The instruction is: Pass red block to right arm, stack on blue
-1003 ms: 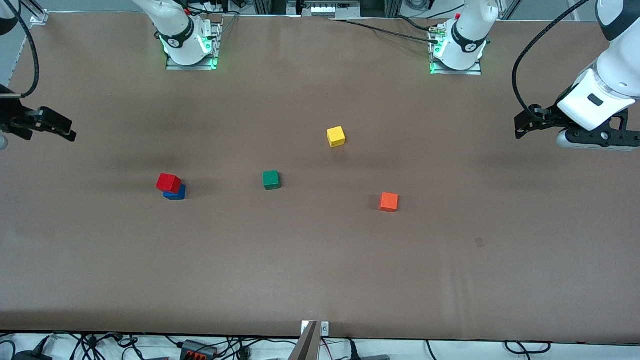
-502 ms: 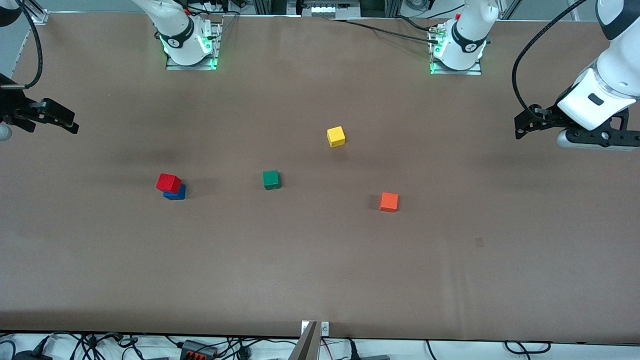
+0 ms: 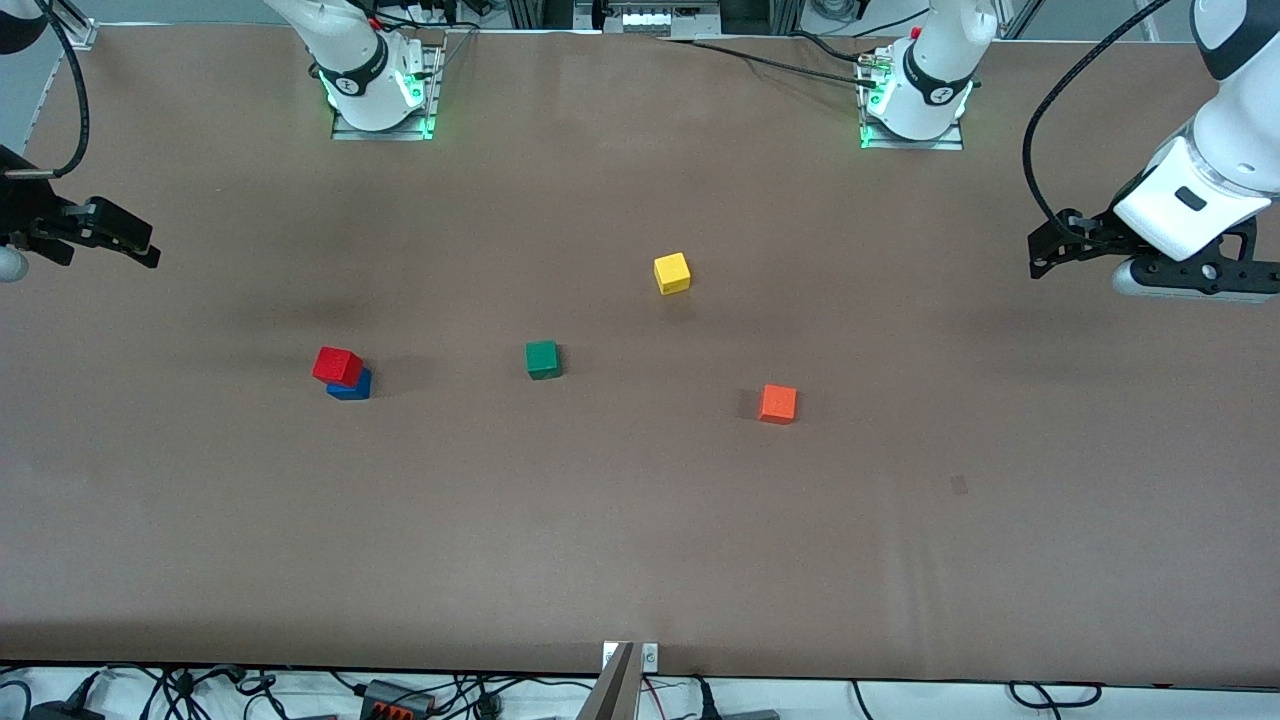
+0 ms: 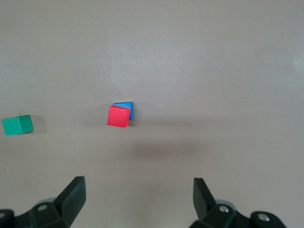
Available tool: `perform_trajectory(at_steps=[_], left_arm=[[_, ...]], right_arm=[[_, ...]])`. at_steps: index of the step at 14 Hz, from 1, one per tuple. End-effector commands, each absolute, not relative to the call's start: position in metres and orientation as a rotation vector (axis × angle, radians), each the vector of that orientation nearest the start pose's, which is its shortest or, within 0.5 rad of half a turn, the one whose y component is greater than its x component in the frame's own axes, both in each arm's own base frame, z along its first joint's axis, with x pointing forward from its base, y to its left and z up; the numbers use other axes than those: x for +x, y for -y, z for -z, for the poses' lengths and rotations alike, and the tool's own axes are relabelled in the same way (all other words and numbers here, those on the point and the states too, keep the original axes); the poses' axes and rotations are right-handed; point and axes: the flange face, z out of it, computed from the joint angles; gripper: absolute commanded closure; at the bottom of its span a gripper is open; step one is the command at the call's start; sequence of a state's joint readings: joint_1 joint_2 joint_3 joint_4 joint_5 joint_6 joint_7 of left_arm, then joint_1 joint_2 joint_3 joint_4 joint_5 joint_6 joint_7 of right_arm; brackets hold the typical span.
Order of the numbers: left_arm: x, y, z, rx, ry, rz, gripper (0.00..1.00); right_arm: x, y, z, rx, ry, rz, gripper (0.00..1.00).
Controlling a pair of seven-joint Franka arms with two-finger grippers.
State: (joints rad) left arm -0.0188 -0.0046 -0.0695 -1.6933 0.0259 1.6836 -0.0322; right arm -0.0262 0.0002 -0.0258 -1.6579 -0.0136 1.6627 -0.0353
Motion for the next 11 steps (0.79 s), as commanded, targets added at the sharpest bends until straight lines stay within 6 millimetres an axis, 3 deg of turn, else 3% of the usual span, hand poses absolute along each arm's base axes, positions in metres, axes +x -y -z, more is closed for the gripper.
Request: perform_trajectory(at_steps=[1, 5, 9, 11], left_arm=[[0.562, 0.045, -0.589, -3.118, -0.092, 0.014, 0.00], [0.562, 0.054, -0.592, -3.115, -0.111, 0.019, 0.00], [0.560, 0.050, -0.589, -3.116, -0.089, -0.014, 0.00], [0.560, 0.046, -0.584, -3.117, -0.080, -0.034, 0.00]], right_arm=[[0.555, 0.031, -0.594, -3.156, -0.012, 0.038, 0.00], [0.555, 0.029, -0.595, -3.155, -0.008, 0.050, 0.00], [0.552, 0.025, -0.583, -3.153, 0.019, 0.014, 0.00], [0.548, 0.024, -0.587, -3.151, 0.019, 0.028, 0.00]])
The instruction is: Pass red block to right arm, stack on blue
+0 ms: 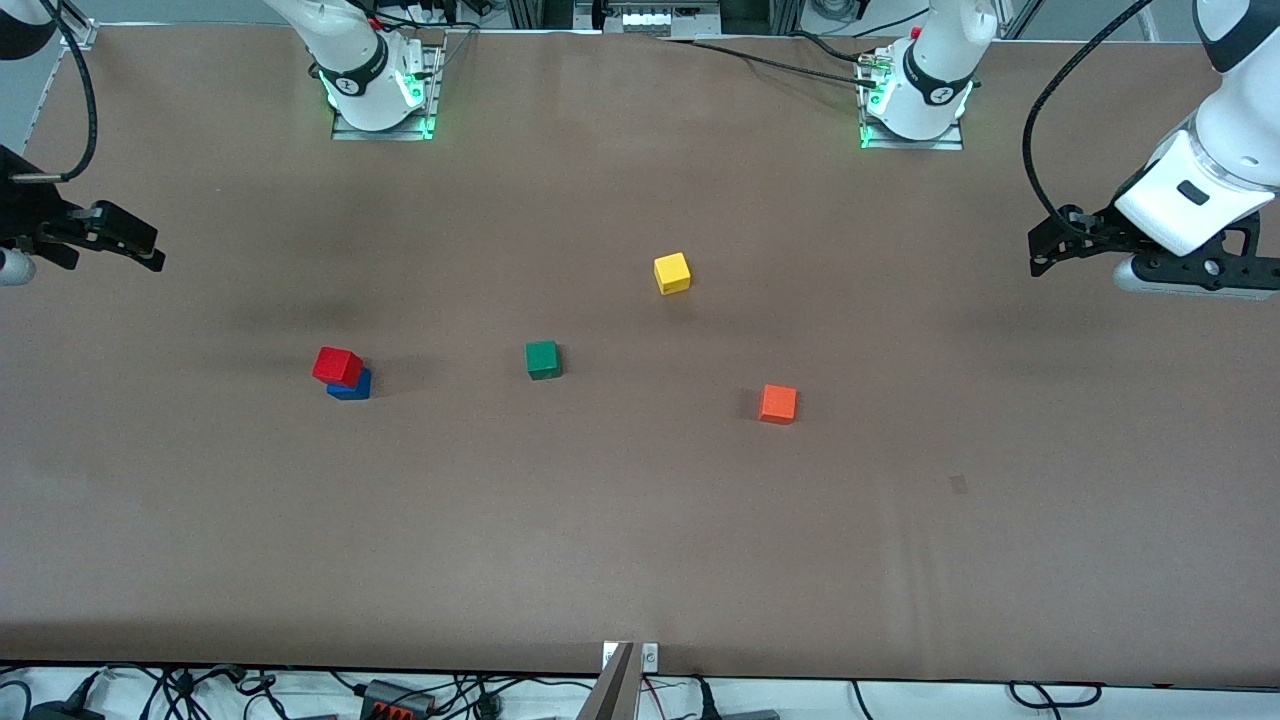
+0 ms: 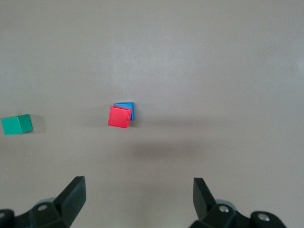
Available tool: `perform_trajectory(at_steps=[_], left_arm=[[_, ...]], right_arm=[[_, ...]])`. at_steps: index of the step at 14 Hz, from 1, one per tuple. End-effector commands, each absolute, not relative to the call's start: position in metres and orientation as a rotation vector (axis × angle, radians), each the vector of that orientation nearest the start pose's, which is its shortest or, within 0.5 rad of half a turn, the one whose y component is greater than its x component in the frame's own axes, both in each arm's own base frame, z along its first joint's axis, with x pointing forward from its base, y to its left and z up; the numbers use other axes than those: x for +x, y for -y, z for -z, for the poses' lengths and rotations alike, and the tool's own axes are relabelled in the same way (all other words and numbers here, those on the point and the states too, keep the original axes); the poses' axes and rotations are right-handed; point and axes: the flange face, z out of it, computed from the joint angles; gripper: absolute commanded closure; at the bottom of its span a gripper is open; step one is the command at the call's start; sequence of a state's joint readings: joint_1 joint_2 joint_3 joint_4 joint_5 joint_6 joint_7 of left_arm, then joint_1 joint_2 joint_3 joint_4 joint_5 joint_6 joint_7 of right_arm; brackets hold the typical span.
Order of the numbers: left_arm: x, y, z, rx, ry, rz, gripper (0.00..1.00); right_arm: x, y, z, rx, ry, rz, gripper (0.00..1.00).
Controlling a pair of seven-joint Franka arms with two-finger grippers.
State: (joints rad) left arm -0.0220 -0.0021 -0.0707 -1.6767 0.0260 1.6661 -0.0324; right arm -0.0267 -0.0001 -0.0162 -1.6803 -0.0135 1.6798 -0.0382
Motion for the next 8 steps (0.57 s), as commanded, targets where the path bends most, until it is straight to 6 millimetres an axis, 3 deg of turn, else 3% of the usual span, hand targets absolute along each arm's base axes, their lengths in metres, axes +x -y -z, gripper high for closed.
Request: perform_trajectory(at_steps=[1, 8], left_arm=[[0.559, 0.041, -0.583, -3.116, -0.068, -0.053, 0.00], [0.554, 0.042, -0.586, -3.109, -0.074, -0.098, 0.00]], right_arm=[[0.545, 0.023, -0.586, -3.150, 0.018, 0.031, 0.00], [0.531, 0.024, -0.593, -3.149, -0.011, 0.021, 0.00]])
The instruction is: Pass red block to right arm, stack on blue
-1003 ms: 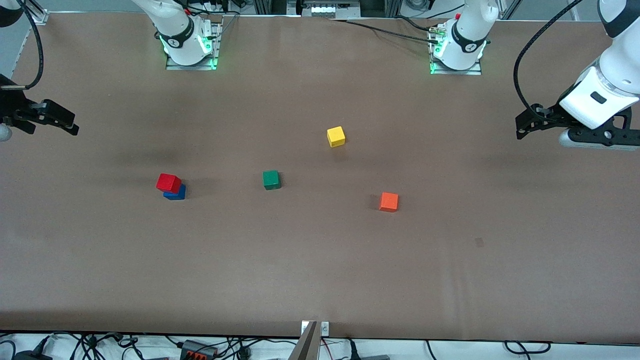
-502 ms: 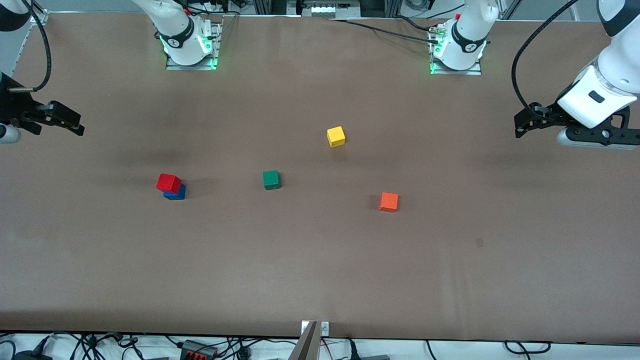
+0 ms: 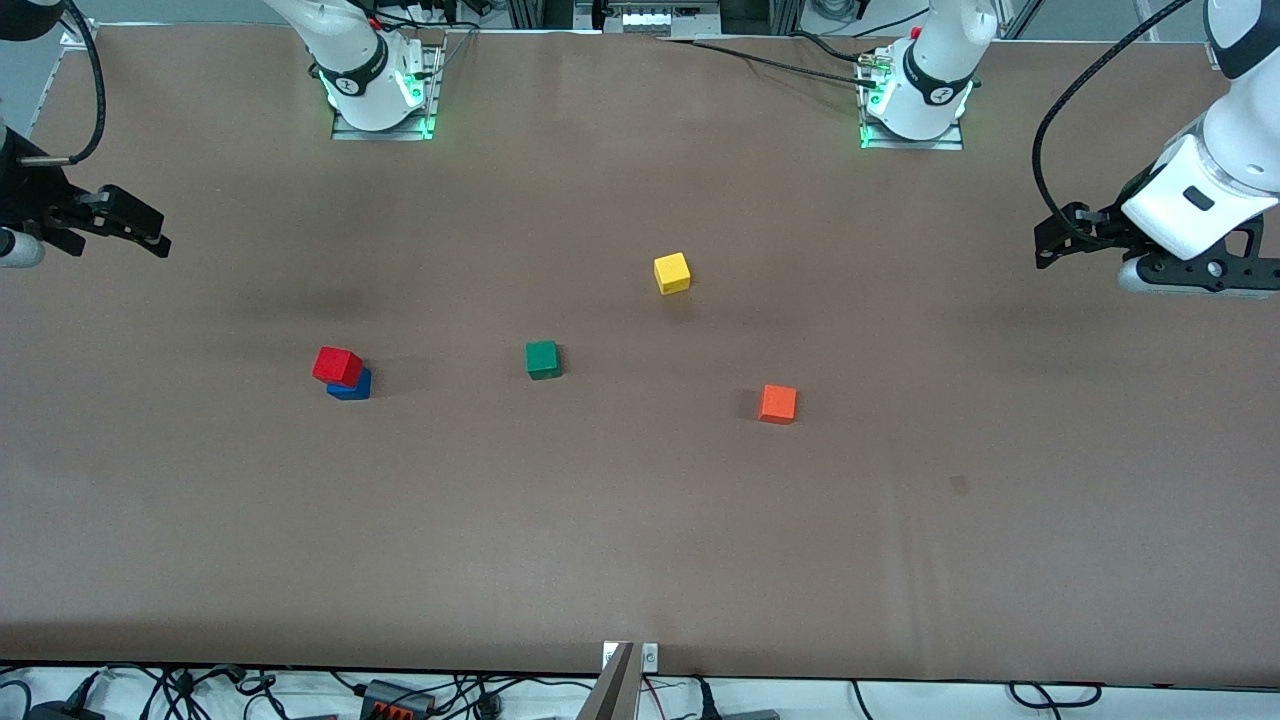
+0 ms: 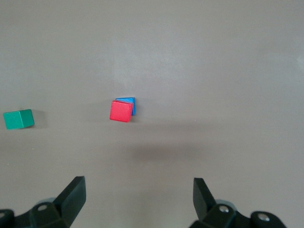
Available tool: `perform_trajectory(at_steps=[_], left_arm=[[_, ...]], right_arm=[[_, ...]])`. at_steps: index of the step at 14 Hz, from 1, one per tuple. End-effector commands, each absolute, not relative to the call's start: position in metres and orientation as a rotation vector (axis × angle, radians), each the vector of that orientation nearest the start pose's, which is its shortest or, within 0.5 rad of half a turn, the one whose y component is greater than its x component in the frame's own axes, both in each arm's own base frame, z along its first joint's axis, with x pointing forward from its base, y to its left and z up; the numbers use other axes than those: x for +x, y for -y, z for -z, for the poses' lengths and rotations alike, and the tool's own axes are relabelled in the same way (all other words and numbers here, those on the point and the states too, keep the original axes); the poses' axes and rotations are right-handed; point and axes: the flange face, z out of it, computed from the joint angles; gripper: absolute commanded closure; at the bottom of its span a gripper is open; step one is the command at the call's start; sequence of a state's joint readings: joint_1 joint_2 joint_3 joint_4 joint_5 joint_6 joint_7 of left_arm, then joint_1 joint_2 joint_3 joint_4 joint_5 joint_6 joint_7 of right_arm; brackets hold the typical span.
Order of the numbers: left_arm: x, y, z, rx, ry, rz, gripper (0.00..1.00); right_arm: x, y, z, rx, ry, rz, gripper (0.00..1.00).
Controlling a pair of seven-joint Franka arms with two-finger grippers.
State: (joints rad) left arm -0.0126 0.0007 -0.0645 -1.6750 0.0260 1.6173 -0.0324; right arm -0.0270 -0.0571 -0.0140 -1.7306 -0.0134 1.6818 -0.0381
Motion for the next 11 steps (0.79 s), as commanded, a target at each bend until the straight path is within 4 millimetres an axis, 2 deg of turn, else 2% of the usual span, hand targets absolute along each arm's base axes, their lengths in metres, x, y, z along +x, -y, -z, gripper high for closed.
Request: perform_trajectory(at_steps=[1, 6, 11], left_arm=[[0.554, 0.044, -0.586, -3.108, -0.079, -0.097, 0.00], [0.561, 0.057, -0.594, -3.109, -0.107, -0.066, 0.00], [0.563, 0.053, -0.594, -3.112, -0.097, -0.066, 0.00]], right_arm=[[0.531, 0.025, -0.594, -3.151, -0.011, 0.021, 0.00], [0.529, 0.026, -0.596, -3.154, 0.000, 0.026, 0.00], [0.529, 0.026, -0.592, -3.157, 0.000, 0.014, 0.00]])
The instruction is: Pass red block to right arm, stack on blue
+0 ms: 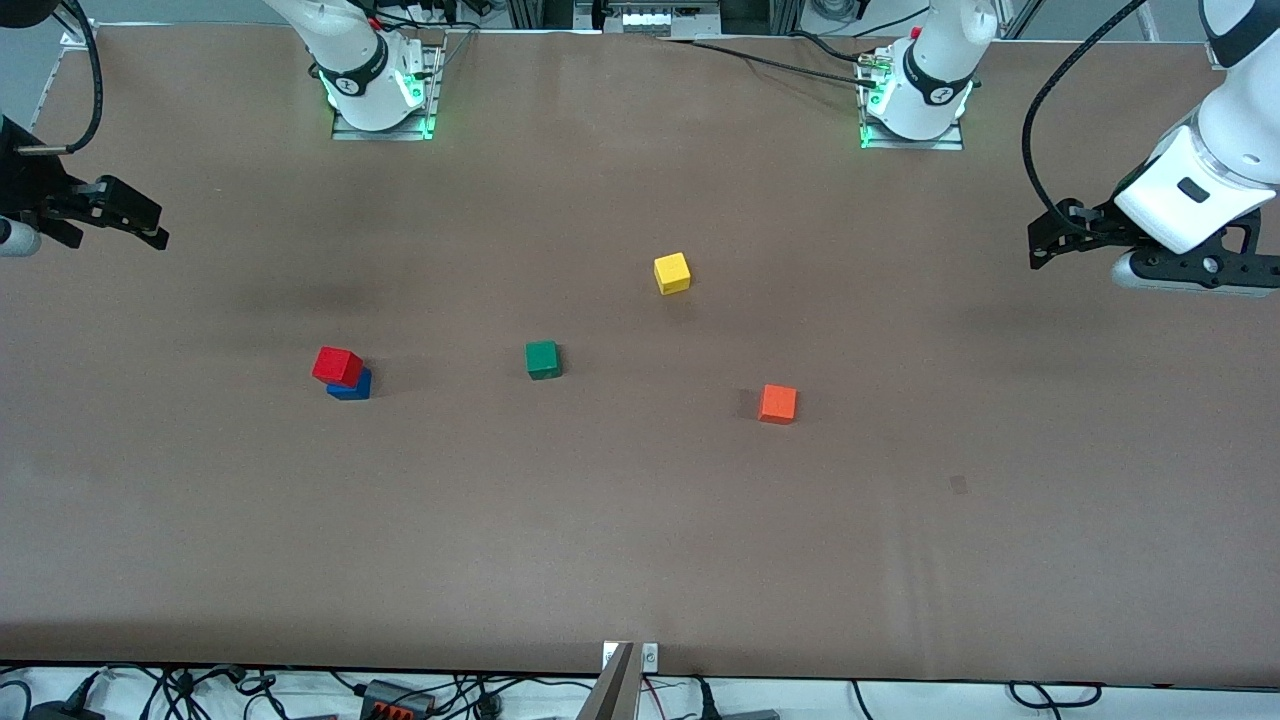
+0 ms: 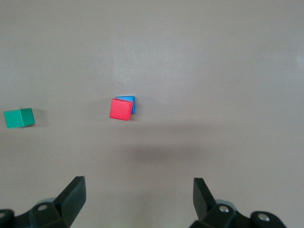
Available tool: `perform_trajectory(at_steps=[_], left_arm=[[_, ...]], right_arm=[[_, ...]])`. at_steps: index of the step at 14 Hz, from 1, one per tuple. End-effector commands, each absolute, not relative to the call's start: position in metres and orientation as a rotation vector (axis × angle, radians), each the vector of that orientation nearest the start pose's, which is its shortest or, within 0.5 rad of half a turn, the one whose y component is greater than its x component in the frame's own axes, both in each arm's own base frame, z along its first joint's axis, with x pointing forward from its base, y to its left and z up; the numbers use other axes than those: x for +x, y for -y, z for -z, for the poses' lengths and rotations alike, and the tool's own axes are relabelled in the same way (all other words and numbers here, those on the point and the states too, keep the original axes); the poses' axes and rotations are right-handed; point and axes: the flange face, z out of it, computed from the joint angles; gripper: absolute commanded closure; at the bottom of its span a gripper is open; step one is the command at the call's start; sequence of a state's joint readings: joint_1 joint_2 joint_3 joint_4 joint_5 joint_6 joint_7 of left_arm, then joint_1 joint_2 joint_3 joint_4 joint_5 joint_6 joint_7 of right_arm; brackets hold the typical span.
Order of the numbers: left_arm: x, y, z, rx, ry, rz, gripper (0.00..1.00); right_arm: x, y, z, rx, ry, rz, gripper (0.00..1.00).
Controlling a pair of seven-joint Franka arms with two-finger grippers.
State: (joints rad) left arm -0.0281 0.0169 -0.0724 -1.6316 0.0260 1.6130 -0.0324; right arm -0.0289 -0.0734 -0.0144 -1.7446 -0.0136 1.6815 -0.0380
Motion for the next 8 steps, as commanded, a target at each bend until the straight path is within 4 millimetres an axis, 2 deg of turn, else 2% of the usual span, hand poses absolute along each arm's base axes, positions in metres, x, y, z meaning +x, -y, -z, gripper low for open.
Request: perform_trajectory(at_steps=[1, 8], left_arm=[[0.5635, 0.0527, -0.5943, -3.112, -0.097, -0.066, 0.00], [0.5636, 0.0536, -0.5944, -3.112, -0.100, -0.064, 0.00]], right_arm=[[0.5287, 0.0243, -0.5887, -3.157, 0.005, 0.004, 0.00], [0.5279, 0.0315, -0.5895, -3.155, -0.007, 0.006, 0.00]])
